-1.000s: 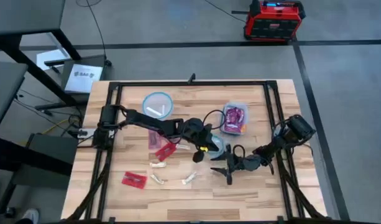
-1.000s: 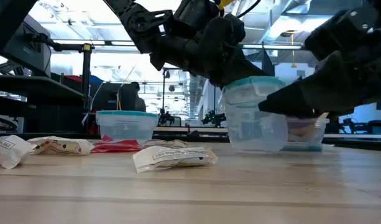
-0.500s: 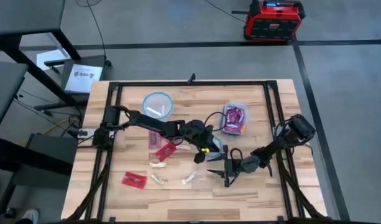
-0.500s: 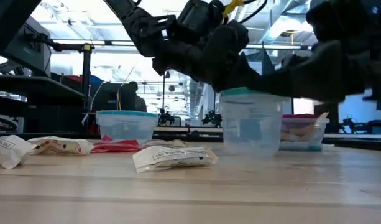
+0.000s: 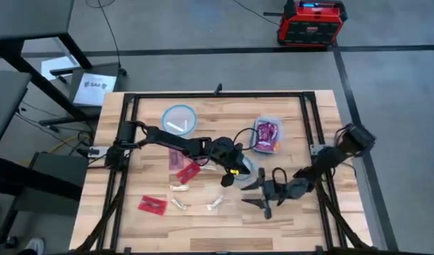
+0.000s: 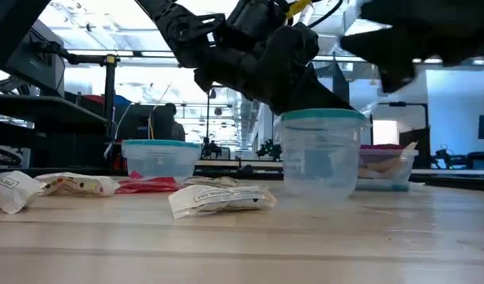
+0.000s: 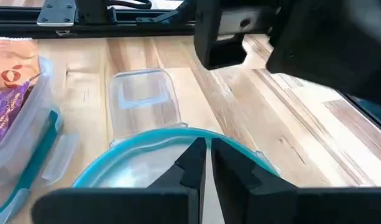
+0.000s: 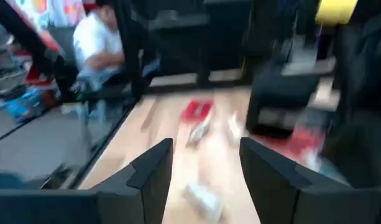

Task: Sort candy
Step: Open the center transparent bin

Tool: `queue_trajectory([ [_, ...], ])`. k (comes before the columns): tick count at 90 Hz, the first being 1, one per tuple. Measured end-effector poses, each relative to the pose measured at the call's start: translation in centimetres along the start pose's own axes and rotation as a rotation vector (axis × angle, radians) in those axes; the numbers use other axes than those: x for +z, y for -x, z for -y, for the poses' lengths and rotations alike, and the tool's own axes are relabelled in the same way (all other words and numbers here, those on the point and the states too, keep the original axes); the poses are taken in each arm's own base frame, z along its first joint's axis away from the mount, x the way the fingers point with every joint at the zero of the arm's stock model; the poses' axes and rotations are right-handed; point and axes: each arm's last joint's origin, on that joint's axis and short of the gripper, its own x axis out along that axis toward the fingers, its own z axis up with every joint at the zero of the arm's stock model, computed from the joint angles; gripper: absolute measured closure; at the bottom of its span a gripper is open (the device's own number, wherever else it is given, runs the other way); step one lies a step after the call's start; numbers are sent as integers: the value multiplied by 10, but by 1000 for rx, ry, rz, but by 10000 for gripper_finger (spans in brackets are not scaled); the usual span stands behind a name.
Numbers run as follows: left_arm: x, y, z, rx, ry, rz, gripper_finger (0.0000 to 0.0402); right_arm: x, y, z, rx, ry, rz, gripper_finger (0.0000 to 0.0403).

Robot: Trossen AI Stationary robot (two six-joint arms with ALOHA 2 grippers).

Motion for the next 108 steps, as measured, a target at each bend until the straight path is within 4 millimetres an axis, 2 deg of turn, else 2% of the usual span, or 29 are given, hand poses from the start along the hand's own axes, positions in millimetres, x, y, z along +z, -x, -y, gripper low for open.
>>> queue_trajectory([
  [15,0,0,1,-1,-3,-2,389,-25,10,7,-101,-150,-251,228],
  [30,1,-1,3,-4,-5,0,389,-39,0,20,-205,-149,-275,228],
  [51,2,-2,9,-16,-33,1,389,-35,-14,39,-265,-157,-220,228],
  [66,3,-2,9,-21,-34,1,389,-27,-16,35,-197,-95,-162,228],
  [108,2,-2,7,57,17,-10,389,-29,-15,35,-215,-89,-183,228],
])
